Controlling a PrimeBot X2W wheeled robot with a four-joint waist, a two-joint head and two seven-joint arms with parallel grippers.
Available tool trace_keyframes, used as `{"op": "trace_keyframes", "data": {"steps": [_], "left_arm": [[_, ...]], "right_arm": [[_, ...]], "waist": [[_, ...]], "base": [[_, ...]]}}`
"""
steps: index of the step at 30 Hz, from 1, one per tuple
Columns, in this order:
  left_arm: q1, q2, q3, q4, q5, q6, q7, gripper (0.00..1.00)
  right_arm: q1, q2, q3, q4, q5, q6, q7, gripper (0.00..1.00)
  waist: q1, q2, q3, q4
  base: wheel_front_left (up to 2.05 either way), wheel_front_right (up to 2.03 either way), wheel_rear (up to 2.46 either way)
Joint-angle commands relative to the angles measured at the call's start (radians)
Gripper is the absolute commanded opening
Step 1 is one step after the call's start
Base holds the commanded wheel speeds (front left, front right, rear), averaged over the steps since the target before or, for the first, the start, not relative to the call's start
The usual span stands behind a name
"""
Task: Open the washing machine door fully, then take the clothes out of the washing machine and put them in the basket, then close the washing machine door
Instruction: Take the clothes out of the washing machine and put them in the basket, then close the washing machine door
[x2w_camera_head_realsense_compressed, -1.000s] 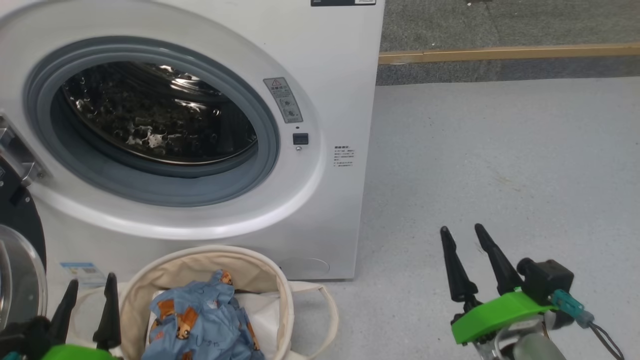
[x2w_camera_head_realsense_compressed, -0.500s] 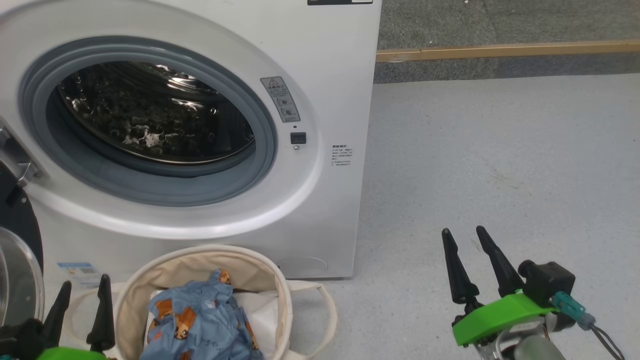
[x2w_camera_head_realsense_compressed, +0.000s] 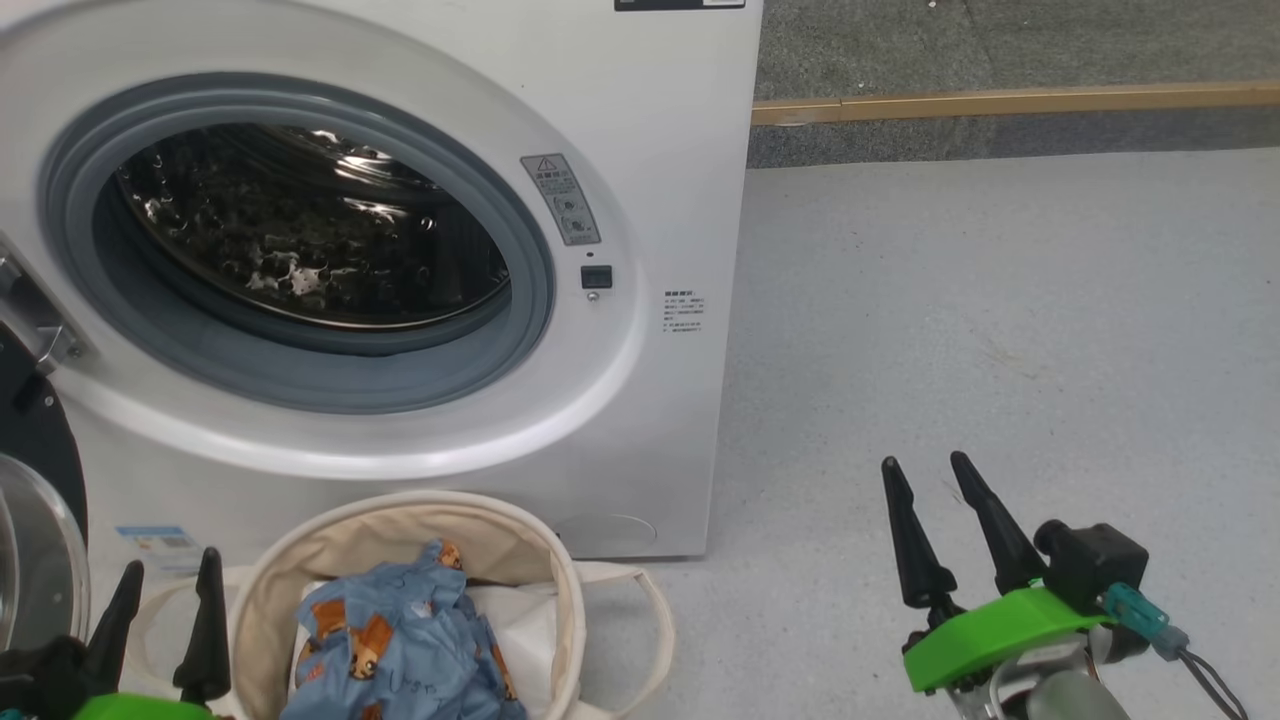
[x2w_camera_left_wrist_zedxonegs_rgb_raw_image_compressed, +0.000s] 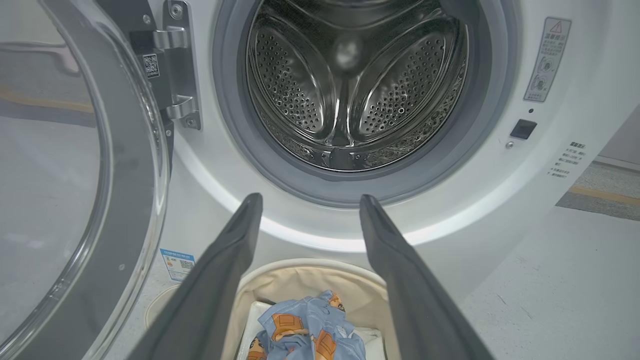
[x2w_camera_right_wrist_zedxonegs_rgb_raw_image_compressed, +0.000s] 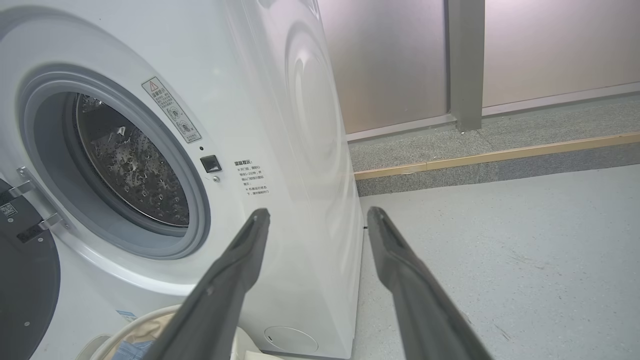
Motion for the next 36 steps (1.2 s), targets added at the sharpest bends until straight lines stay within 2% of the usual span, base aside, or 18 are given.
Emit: {"op": "trace_keyframes", "data": {"steps": [1, 10, 17, 36], "left_arm": [[-0.04, 0.04, 0.036, -0.027, -0.003, 0.003, -0.004, 1.0], [-0.044, 0.043, 0.034, -0.02, 0.003, 0.016, -0.006, 1.0], [-0.043, 0.043, 0.034, -0.018, 0.004, 0.021, -0.008, 1.0], [-0.041, 0.045, 0.039, -0.028, 0.006, 0.027, -0.011, 1.0]], "right_arm": [[-0.028, 0.002, 0.026, -0.032, -0.008, 0.008, -0.009, 1.0], [-0.026, 0.002, 0.027, -0.028, -0.01, 0.008, -0.009, 1.0], [-0.026, 0.002, 0.028, -0.027, -0.01, 0.008, -0.009, 1.0], [-0.025, 0.002, 0.024, -0.027, -0.012, 0.008, -0.009, 1.0]], "waist": [[0.0, -0.0001, 0.0, 0.001], [0.0, -0.0001, -0.002, 0.006], [0.0, -0.0001, -0.003, 0.006], [0.0, -0.0001, 0.011, 0.011]], "base": [[0.0, 0.0, 0.0], [-0.06, 0.02, 0.03], [-0.84, 0.55, 0.29], [-1.85, 1.87, -0.02]]}}
